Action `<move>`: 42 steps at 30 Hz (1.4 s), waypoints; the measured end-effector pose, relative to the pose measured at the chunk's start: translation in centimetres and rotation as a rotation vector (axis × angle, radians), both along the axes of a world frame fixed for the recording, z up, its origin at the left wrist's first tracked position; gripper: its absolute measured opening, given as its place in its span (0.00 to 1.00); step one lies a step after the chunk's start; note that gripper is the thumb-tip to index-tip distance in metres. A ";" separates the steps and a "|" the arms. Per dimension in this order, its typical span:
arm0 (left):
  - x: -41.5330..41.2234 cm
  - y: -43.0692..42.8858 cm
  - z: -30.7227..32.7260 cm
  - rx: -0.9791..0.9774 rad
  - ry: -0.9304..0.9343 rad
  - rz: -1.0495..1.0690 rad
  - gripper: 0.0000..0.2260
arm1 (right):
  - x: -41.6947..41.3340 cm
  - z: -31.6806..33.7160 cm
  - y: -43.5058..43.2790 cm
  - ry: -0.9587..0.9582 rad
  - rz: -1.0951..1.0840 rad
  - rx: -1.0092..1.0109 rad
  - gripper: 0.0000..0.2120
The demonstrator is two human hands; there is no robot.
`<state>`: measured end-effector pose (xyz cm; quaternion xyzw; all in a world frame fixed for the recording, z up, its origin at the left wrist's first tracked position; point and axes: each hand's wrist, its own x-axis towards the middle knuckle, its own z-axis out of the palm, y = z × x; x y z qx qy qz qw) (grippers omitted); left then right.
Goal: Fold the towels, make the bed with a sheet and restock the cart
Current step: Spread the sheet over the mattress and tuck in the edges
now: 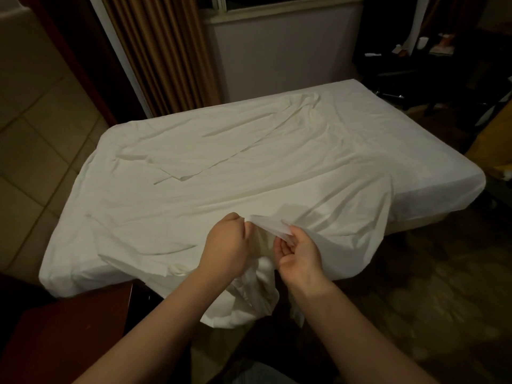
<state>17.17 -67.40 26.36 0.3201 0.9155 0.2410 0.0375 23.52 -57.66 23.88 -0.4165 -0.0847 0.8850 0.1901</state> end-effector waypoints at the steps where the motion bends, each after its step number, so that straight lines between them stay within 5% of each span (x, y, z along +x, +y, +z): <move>1: -0.2 0.0 0.0 0.009 -0.006 0.010 0.20 | 0.1 -0.1 0.0 0.006 -0.009 0.006 0.02; 13: -1.0 0.7 0.3 0.103 0.008 0.050 0.19 | -0.6 -1.1 1.7 0.026 -0.138 -0.012 0.05; 28: -2.2 0.9 1.7 0.211 -0.060 0.130 0.19 | -2.2 -5.3 2.5 0.024 -0.124 -0.356 0.09; 42: -5.7 -0.9 1.5 0.206 -0.105 0.247 0.18 | 0.1 1.4 4.5 -0.131 -0.320 0.402 0.03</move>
